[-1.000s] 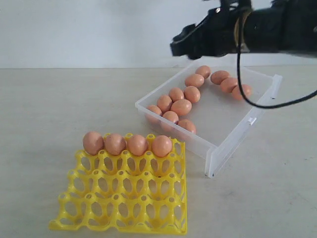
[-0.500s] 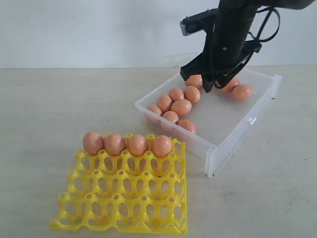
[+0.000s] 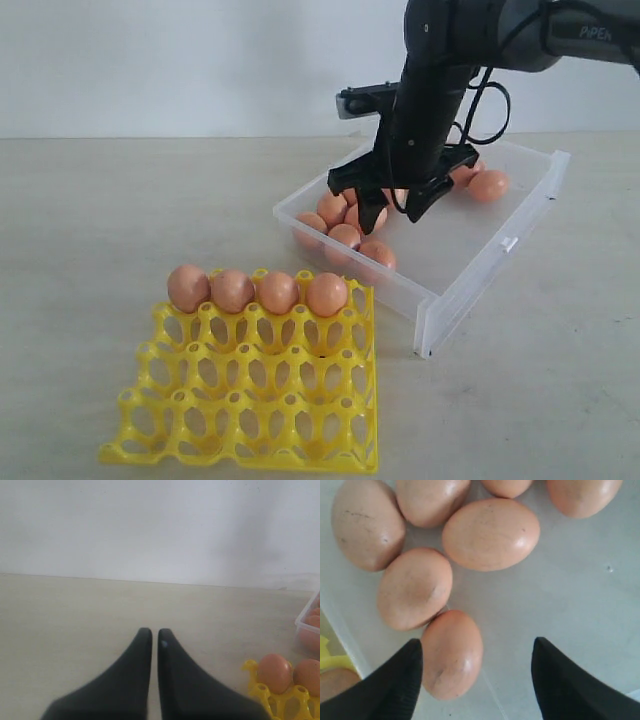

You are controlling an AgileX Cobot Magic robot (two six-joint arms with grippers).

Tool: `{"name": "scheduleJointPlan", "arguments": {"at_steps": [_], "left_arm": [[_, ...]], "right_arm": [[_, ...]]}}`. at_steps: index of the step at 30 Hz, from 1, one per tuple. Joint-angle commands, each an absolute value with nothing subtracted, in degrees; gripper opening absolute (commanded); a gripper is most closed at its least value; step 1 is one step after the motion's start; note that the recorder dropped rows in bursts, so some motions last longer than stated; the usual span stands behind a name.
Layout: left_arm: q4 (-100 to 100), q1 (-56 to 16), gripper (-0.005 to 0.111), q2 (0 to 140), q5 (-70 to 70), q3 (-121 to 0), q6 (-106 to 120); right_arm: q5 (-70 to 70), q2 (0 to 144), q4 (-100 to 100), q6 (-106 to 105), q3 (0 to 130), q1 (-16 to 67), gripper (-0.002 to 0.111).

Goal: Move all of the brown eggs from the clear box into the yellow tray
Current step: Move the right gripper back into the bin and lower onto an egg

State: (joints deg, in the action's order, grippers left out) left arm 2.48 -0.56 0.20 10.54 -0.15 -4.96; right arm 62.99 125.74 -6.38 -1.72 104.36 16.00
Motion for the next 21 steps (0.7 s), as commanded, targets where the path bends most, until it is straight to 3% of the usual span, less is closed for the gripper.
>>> {"name": "scheduleJointPlan", "arguments": {"at_steps": [1, 14, 16, 21], "left_arm": [[2.4, -0.2, 0.004, 0.0, 10.3, 0.0, -4.9], [2.4, -0.2, 0.004, 0.0, 10.3, 0.0, -4.9], [2.4, -0.2, 0.004, 0.0, 10.3, 0.0, -4.9], [2.4, -0.2, 0.004, 0.0, 10.3, 0.0, -4.9]], "right_arm": [[62.3, 127.3, -7.5, -2.7, 104.7, 15.9, 0.055], [60.8, 132.0, -8.6, -2.7, 104.7, 15.9, 0.054], [60.8, 132.2, -8.6, -2.7, 104.7, 15.9, 0.045], [60.7, 132.2, -8.1, -2.7, 104.7, 15.9, -0.001]]}}
